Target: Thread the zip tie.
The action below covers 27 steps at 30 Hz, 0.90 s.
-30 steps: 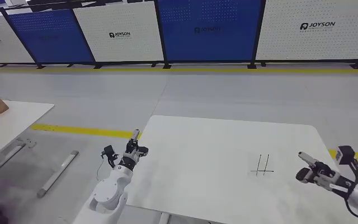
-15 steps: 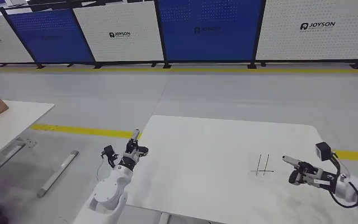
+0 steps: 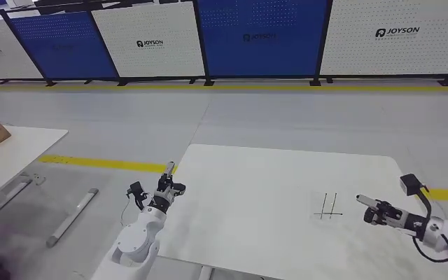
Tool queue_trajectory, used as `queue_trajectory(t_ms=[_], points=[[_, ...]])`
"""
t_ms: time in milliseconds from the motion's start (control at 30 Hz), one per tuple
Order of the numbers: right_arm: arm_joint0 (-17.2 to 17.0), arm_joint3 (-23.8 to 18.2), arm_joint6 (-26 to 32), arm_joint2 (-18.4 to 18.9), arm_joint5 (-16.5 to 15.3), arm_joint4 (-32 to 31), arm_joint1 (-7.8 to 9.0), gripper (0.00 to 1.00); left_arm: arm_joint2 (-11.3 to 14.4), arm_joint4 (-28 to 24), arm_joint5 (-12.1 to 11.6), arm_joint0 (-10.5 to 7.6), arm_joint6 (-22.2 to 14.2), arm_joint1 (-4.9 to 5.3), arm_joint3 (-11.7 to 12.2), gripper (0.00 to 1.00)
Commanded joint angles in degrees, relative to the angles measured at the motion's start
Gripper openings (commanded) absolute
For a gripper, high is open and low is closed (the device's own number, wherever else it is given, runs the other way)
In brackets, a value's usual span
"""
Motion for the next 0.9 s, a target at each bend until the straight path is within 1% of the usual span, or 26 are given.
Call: queue_trajectory(t_ms=[0, 33, 100, 133, 167, 633, 667, 767, 867], points=[[1.9, 2.1, 2.6, -1.1, -0.4, 0.7, 0.09, 1.00, 0.0, 0.0, 0.0, 0.00, 0.0, 0.00, 0.0, 1.00], [3.8, 3.4, 5.1, -2.2, -0.6, 0.8, 0.18, 1.00, 0.0, 0.0, 0.0, 0.00, 0.0, 0.00, 0.0, 1.00], [6.7, 6.2, 7.9, -4.4, -0.4, -0.3, 0.23, 1.00, 0.0, 0.0, 0.0, 0.00, 0.0, 0.00, 0.0, 1.00], [8.8, 8.5, 8.4, -5.7, 0.2, -0.8, 0.16, 1.00, 0.0, 0.0, 0.0, 0.00, 0.0, 0.00, 0.0, 1.00], [9.3, 9.1, 8.2, -6.0, 0.3, -0.9, 0.14, 1.00, 0.0, 0.0, 0.0, 0.00, 0.0, 0.00, 0.0, 1.00], [9.2, 9.1, 8.3, -6.3, 0.2, -1.2, 0.12, 1.00, 0.0, 0.0, 0.0, 0.00, 0.0, 0.00, 0.0, 1.00], [9.2, 9.3, 8.1, -7.0, 0.0, -1.6, 0.07, 1.00, 0.0, 0.0, 0.0, 0.00, 0.0, 0.00, 0.0, 1.00], [11.1, 12.7, 8.5, -9.9, -0.9, 0.3, -0.11, 1.00, 0.0, 0.0, 0.0, 0.00, 0.0, 0.00, 0.0, 1.00], [13.7, 16.4, 8.5, -15.2, -2.8, 3.6, 0.08, 1.00, 0.0, 0.0, 0.0, 0.00, 0.0, 0.00, 0.0, 1.00]])
